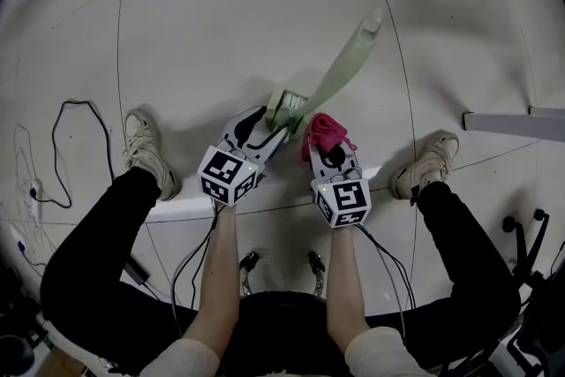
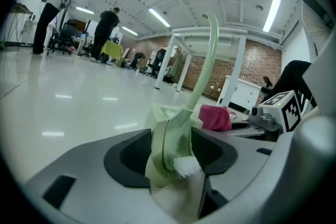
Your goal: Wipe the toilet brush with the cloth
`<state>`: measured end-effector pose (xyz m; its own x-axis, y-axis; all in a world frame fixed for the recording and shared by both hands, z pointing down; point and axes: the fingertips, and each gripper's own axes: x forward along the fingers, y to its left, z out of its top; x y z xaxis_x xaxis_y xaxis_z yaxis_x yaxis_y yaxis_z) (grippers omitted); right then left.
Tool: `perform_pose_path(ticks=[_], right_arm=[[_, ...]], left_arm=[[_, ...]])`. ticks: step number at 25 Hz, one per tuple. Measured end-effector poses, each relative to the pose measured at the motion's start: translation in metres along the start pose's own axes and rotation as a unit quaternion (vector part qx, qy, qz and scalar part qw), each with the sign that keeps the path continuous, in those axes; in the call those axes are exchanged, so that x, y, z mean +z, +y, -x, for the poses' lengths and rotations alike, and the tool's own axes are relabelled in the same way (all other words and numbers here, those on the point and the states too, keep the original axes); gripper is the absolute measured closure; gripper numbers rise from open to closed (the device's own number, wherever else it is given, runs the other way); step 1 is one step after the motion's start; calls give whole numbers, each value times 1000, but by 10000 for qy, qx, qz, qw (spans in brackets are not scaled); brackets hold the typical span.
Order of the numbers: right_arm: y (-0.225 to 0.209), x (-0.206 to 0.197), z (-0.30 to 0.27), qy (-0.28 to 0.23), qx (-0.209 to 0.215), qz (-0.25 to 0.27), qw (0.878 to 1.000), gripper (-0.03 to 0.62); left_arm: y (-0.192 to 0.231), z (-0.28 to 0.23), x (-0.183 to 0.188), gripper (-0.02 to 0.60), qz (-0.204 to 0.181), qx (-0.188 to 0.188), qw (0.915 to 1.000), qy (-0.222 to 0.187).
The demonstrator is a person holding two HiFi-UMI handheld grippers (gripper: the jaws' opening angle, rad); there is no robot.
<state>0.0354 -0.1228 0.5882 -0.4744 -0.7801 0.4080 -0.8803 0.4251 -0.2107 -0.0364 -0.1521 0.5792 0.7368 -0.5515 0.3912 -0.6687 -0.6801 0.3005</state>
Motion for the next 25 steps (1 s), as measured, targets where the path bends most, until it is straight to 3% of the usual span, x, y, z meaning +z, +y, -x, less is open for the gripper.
perform_pose_path(ticks=[5,9,12,16,18,23,25], right_arm=[[-25,16,-19,31,110,580,9983,562],[-37,31,-41,87,246,1056,9941,562],[-47,41,-45,1,67,1133,9935,562],[-74,43,-25,-246,-643,628,9957,562],[-76,29,-19,-241,-693,119,9972,562],[-47,-11,-23,-281,-467,-1411,9885,562],[-41,-15,-23,-369,-516,-1756,9824,562]], left_arm=[[-15,1,-5,357,58,-48,10000,-37],[-38,-5,-19,357,71,-310,9994,150],[-38,-2,-20,357,206,-193,9996,56],[2,16,17,356,96,383,9980,-498],[23,15,37,356,-72,458,9971,-610],[39,-7,60,357,-285,162,9979,-551],[32,-20,56,357,-365,-66,9986,-379]])
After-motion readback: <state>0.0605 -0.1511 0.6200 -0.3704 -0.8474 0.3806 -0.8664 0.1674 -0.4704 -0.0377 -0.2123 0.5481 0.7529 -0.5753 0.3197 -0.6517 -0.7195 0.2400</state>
